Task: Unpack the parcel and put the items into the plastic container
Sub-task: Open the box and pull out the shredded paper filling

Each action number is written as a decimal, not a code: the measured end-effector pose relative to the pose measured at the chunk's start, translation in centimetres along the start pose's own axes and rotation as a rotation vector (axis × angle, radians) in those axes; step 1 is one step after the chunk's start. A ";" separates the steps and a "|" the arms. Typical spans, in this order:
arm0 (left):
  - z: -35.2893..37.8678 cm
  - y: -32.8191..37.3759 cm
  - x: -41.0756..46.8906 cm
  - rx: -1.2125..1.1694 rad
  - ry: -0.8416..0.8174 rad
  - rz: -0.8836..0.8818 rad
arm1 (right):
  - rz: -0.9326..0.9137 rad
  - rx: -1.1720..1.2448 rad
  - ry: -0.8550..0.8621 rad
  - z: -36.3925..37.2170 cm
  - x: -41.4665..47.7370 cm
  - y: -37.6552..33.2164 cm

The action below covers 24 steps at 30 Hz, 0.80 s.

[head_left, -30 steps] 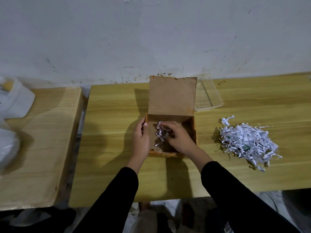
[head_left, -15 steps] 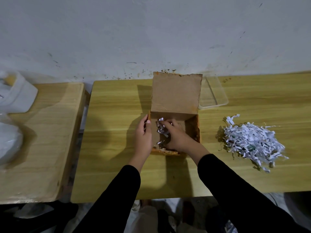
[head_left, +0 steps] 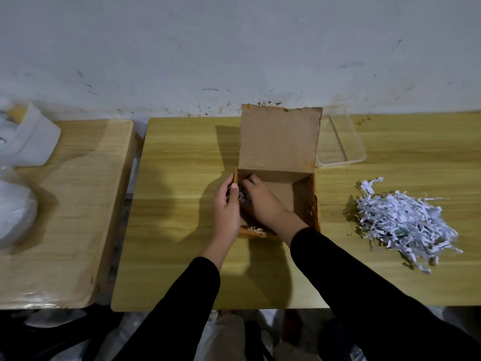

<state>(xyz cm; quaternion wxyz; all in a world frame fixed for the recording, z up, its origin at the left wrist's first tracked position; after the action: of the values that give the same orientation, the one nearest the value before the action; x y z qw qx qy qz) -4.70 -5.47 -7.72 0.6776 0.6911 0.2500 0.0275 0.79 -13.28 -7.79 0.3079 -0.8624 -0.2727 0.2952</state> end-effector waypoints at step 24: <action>-0.8 4.5 -0.9 0.339 0.259 -0.008 | -0.070 0.031 0.037 -5.0 -6.5 1.2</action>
<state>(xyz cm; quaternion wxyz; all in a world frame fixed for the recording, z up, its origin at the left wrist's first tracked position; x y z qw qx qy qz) -4.43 -4.90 -3.10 0.5138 0.7850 0.3387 0.0708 0.06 -20.15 -3.21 0.3362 -0.8528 -0.2924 0.2725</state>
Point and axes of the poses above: each hand's wrist, its own x-axis towards the middle knuckle, its own z-axis out of the palm, y = z × x, the point moved 6 cm from there along x, towards the middle knuckle, and after that the axes turned 9 degrees about -y, right-handed, at the moved point
